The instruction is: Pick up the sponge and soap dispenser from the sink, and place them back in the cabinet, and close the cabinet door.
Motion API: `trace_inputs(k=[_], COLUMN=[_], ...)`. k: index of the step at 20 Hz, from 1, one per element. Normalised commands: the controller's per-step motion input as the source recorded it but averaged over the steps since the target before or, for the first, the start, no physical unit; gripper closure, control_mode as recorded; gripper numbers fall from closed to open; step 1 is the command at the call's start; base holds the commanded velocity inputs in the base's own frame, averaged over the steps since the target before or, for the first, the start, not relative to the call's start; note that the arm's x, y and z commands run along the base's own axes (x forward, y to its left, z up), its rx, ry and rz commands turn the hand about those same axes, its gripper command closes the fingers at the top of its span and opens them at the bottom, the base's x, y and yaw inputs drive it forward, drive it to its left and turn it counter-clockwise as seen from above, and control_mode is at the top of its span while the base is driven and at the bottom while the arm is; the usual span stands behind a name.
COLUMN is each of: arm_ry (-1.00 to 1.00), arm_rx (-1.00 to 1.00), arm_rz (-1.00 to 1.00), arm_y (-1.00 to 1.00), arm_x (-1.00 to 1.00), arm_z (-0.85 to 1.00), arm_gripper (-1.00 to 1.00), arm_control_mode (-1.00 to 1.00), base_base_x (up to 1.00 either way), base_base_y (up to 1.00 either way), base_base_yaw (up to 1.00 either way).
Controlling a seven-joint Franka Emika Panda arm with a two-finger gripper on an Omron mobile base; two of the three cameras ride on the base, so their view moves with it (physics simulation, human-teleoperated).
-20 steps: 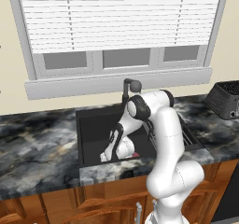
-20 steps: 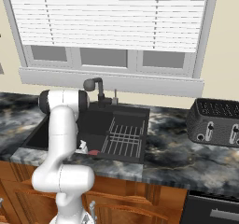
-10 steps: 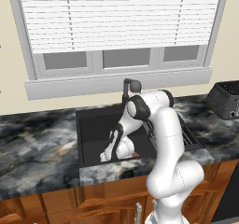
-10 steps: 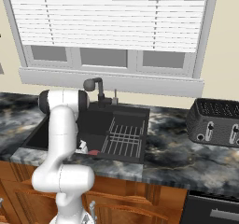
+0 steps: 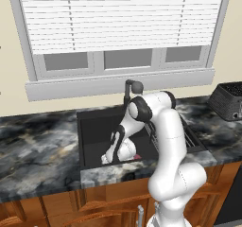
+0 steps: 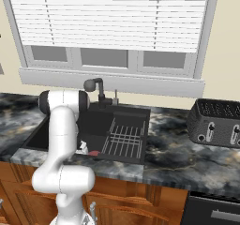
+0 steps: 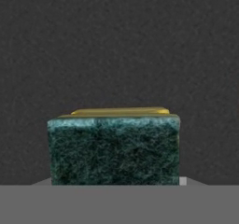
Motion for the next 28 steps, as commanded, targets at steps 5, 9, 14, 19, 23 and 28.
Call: trace_inputs(k=[5, 9, 14, 19, 23, 28], arm_ry=[0.0, 0.0, 0.0, 0.0, 0.0, 0.0], arm_rx=[0.0, 0.0, 0.0, 0.0, 0.0, 0.0], arm_rz=[0.0, 0.0, 0.0, 0.0, 0.0, 0.0], arm_y=[0.0, 0.0, 0.0, 0.0, 0.0, 0.0], arm_x=[0.0, 0.01, 0.05, 0.04, 0.0, 0.0], arm_z=[0.0, 0.05, 0.24, 0.29, 0.36, 0.38], arm_gripper=[1.0, 1.0, 1.0, 1.0, 1.0, 1.0], arm_control_mode=[-1.0, -1.0, -1.0, -1.0, -1.0, -1.0], base_base_x=[0.0, 0.0, 0.0, 0.0, 0.0, 0.0], base_base_y=[0.0, 0.0, 0.0, 0.0, 0.0, 0.0], base_base_yaw=[0.0, 0.0, 0.0, 0.0, 0.0, 0.0])
